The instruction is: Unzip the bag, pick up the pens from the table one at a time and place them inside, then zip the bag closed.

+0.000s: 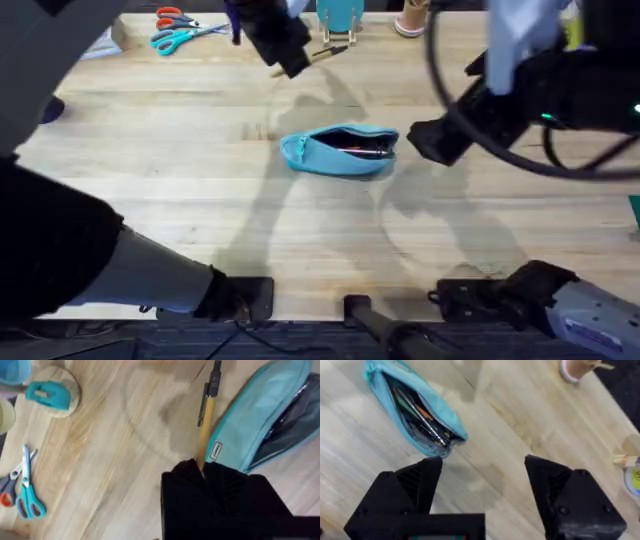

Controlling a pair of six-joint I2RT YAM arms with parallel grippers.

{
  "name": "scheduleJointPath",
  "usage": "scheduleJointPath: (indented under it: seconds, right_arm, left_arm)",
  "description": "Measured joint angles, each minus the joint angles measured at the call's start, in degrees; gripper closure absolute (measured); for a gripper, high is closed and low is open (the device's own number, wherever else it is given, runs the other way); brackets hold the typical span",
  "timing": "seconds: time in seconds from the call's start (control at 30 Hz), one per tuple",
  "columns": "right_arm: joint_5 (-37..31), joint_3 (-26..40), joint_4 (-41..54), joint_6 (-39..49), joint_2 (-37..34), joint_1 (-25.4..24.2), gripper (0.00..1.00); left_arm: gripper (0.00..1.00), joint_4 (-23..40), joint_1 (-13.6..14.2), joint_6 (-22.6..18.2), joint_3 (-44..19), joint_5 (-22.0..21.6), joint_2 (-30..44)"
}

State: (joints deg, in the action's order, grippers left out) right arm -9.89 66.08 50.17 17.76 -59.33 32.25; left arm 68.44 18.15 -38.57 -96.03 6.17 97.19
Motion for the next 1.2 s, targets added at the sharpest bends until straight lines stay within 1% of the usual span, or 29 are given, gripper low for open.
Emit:
scheduleJointPath:
  seconds: [0.13,0.3,0.37,0.57,0.7,0.8,0.9,1.07,1.2]
  right_arm:
    - [0.0,0.0,0.8,0.0,5.5,-0.4,0.005]
    - [0.0,0.0,5.1,0.0,11.9,-2.8,0.005]
    - [0.0,0.0,8.9,0.0,16.4,-3.3,0.005]
    - [0.0,0.0,9.1,0.0,21.3,-3.3,0.005]
    - [0.0,0.0,9.2,0.0,22.9,-3.3,0.005]
    - [0.0,0.0,9.2,0.0,22.9,-3.3,0.005]
    - [0.0,0.0,9.2,0.0,22.9,-3.3,0.003]
    - [0.0,0.0,9.2,0.0,22.9,-3.3,0.005]
    - [0.0,0.0,9.2,0.0,22.9,-3.3,0.005]
  left_arm:
    - [0.960,1.1,3.1,0.0,-1.5,0.0,0.0]
    - [0.960,1.2,6.7,0.0,-1.6,0.0,0.0]
    - [0.960,0.8,11.3,0.0,-1.6,0.0,0.0]
    - [0.960,0.7,15.1,0.0,-1.6,0.0,0.0]
    - [0.960,0.7,17.6,0.0,-1.6,0.0,0.0]
    - [0.960,0.9,18.9,0.0,-1.6,0.5,0.0]
    - [0.960,1.5,19.7,-0.6,-1.6,1.4,0.0]
    - [0.960,1.3,19.8,-3.9,-1.1,3.3,0.0]
    - [0.959,-0.5,19.8,-6.1,2.6,3.9,0.0]
